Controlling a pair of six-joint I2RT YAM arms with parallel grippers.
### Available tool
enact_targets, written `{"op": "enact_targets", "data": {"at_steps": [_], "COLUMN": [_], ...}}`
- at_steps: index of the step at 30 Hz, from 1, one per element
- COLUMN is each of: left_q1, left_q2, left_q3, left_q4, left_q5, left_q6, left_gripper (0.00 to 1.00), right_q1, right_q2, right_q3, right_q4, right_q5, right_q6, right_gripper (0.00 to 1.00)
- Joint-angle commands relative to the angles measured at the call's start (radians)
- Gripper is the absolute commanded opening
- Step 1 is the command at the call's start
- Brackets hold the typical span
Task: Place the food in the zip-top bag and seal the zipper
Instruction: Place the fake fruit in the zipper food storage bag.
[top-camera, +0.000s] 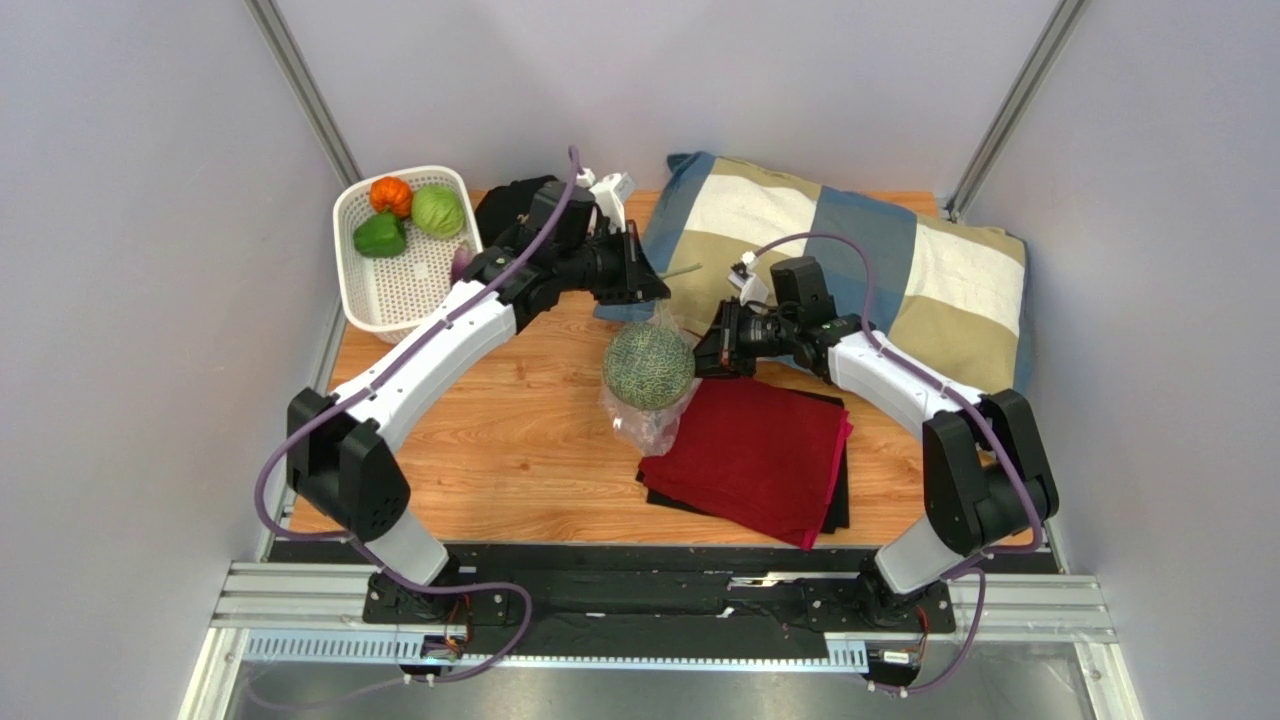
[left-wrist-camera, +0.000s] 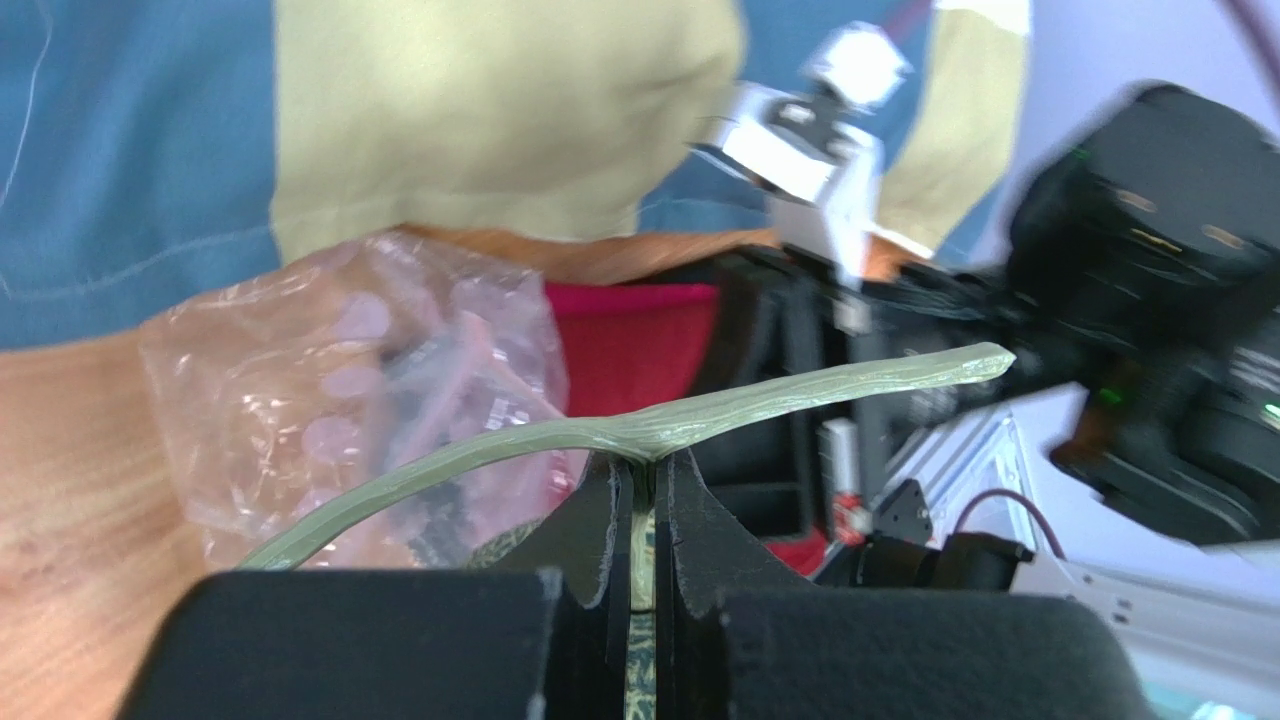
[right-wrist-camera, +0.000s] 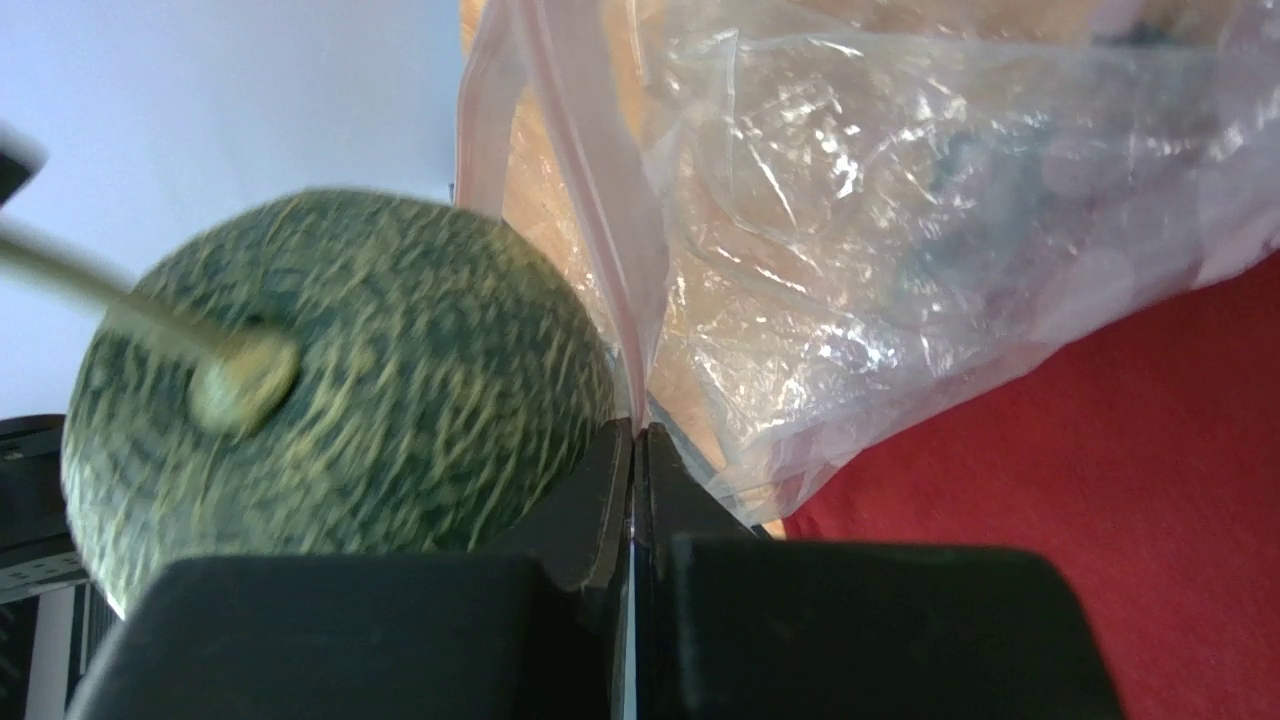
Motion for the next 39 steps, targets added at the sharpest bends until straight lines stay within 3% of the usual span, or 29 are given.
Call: {"op": "enact_targets", "data": {"at_steps": [1, 5, 11, 14, 19, 23, 25, 27, 34, 39], "left_q1": [0.032, 0.044, 0.023, -0.071, -0.317, -0.352, -0.343, -0.304, -0.270, -0.220], "left_q2": [0.042, 0.057, 0.042, 0.018, -0.033, 0.004, 0.031, 0.021, -0.041, -0.139], "left_q3": [-0.032, -0.069, -0.096, -0.070, -0.128, -0.159, -0.135, -0.127, -0.080, -0.084], "left_q4": [0.048, 0.054, 0.055, 0.026, 0.064, 0.042, 0.002, -0.027, -0.054, -0.135], "left_q5": [0.003, -0.030, -0.201, -0.357, -0.711, -0.845, -0.830, -0.703, -0.419, -0.276], "left_q6": [-0.066, -0.027, 0.080, 0.190, 0.399, 0.427, 0.399, 0.379, 0.347, 0.330], "left_gripper": [0.00, 0.00, 0.00, 0.00, 0.00, 0.00, 0.08, 0.15, 0.63, 0.80], "right_q1": [-0.005, -0.018, -0.030, -0.033, -0.038, -0.041, -0.047, -0.059, -0.090, -0.099], "right_q2": [-0.057, -0.062, -0.062, -0.063, -0.068, -0.066, -0.062, -0.054, -0.017, -0.006], "right_q3": [-0.041, -0.074, -0.089, -0.086, -0.071, -0.058, -0.060, -0.074, -0.097, -0.101], "right_q4": [-0.040, -0.049, -0.055, -0.055, -0.067, -0.119, -0.141, -0.145, -0.152, -0.152], "right_q5": [0.017, 0.025, 0.014, 0.002, -0.018, -0.003, 0.008, 0.009, 0.022, 0.025], "right_q6": [-0.058, -0.087, -0.087, -0.064, -0.033, -0.068, -0.088, -0.105, -0.151, -0.185], "right_gripper": [0.00, 0.00, 0.00, 0.00, 0.00, 0.00, 0.00, 0.00, 0.00, 0.00]}}
